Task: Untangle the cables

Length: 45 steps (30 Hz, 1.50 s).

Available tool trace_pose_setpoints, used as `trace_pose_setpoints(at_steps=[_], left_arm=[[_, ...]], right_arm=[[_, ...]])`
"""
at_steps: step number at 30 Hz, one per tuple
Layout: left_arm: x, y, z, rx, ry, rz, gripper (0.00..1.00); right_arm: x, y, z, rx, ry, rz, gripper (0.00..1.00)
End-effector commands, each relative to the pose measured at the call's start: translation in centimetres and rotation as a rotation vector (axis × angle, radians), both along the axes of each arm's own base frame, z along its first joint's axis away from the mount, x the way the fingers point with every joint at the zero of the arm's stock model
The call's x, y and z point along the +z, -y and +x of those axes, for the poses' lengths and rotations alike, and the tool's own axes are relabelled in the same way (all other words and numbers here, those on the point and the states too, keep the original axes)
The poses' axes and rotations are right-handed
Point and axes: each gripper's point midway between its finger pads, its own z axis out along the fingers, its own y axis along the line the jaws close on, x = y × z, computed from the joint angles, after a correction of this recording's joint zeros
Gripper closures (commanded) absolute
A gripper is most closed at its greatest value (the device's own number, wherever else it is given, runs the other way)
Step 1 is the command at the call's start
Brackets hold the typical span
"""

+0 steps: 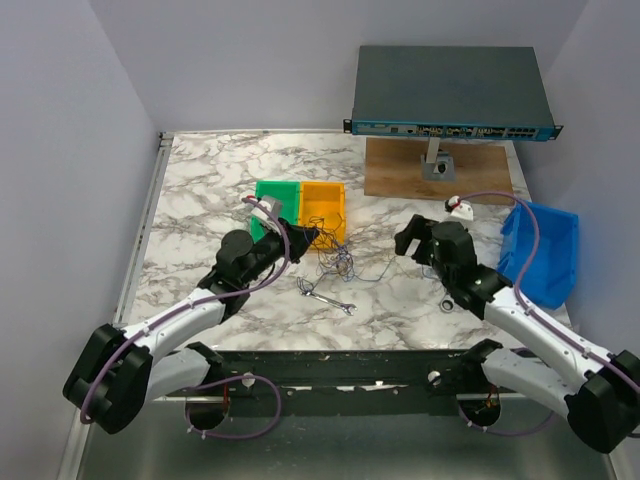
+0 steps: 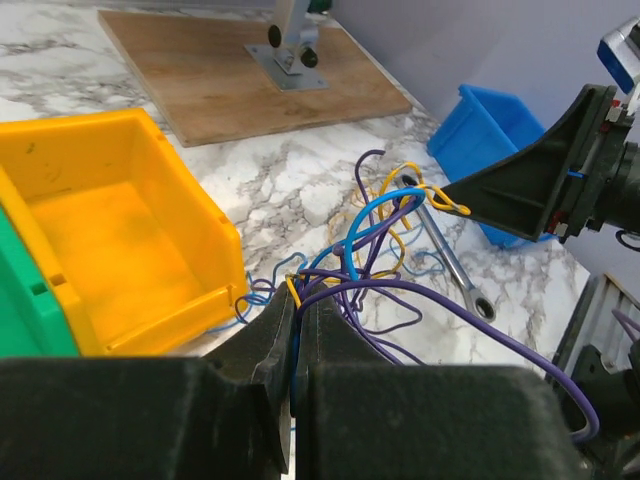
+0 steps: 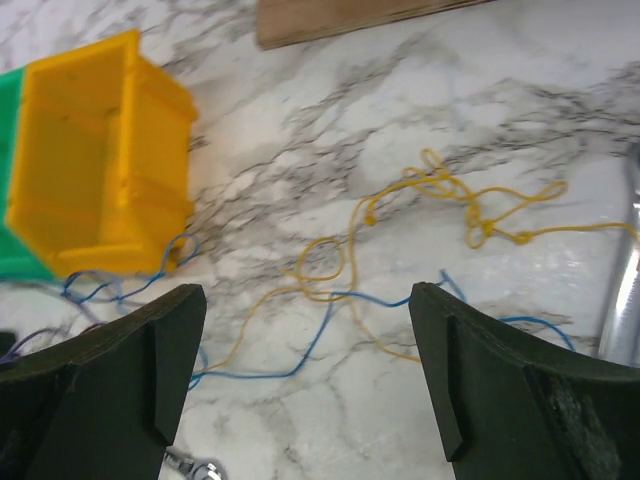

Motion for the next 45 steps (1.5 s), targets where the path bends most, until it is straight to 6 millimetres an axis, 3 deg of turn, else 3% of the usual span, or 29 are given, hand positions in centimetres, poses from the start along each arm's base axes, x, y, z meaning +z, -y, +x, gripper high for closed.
trace_pose_setpoints(at_steps=[1, 7, 11, 17, 23, 24, 26, 27, 29, 31, 32, 35, 40, 45], left_arm=[[0.1, -1.1, 0.6, 0.078, 0.011, 0.01, 1.0], [-0.1, -0.5, 0.6, 0.052, 0.003, 0.014, 1.0], [-0.2, -0.2, 0.7, 0.035, -0.006, 0.017, 1.0], [-0.3, -0.1, 0.7, 0.033, -0.016, 0.022, 1.0], [-0.6, 0.0, 0.8, 0.032, -0.037, 0.032, 1.0], [-0.5, 0.0, 0.8, 0.032, -0.036, 0.031, 1.0], [-0.6, -0.1, 0.9, 0.036, -0.038, 0.035, 1.0], [-0.7, -0.1, 0.9, 0.04, -0.041, 0.038, 1.0], [-0.7, -0.2, 0.9, 0.042, -0.042, 0.041, 1.0], [-0.6, -0.1, 1.0, 0.041, -0.042, 0.042, 1.0], [-0.7, -0.1, 1.0, 0.041, -0.045, 0.043, 1.0], [-0.7, 0.0, 1.0, 0.039, -0.047, 0.043, 1.0], [-1.2, -1.0, 1.5, 0.102, -0.068, 0.061, 1.0], [-1.4, -1.2, 1.6, 0.117, -0.068, 0.073, 1.0]], right_arm=[[-0.6, 4.5, 1.0, -0.243, -0.044, -0.151, 0.1], [-2.5, 3.6, 4.0, -0.233, -0.195, -0.266, 0.06], [-4.1, 4.0, 5.7, -0.289, -0.247, -0.323, 0.02], [-8.0, 7.3, 6.7, -0.401, -0.369, -0.335, 0.0], [-11.6, 6.8, 7.6, -0.323, -0.452, -0.274, 0.0], [-12.1, 6.7, 7.6, -0.319, -0.462, -0.267, 0.03], [-12.7, 6.0, 7.7, -0.296, -0.471, -0.245, 0.18], [-12.8, 5.6, 7.7, -0.283, -0.475, -0.228, 0.28], [-12.1, 5.0, 7.7, -0.259, -0.461, -0.196, 0.58], [-10.2, 4.9, 7.8, -0.262, -0.428, -0.174, 0.9], [-8.8, 5.0, 8.0, -0.267, -0.402, -0.165, 0.98], [-4.1, 6.1, 8.3, -0.32, -0.318, -0.148, 0.99], [6.2, 9.7, 7.9, -0.482, -0.113, -0.12, 0.99], [17.0, 13.6, 5.6, -0.661, 0.114, -0.082, 0.99]])
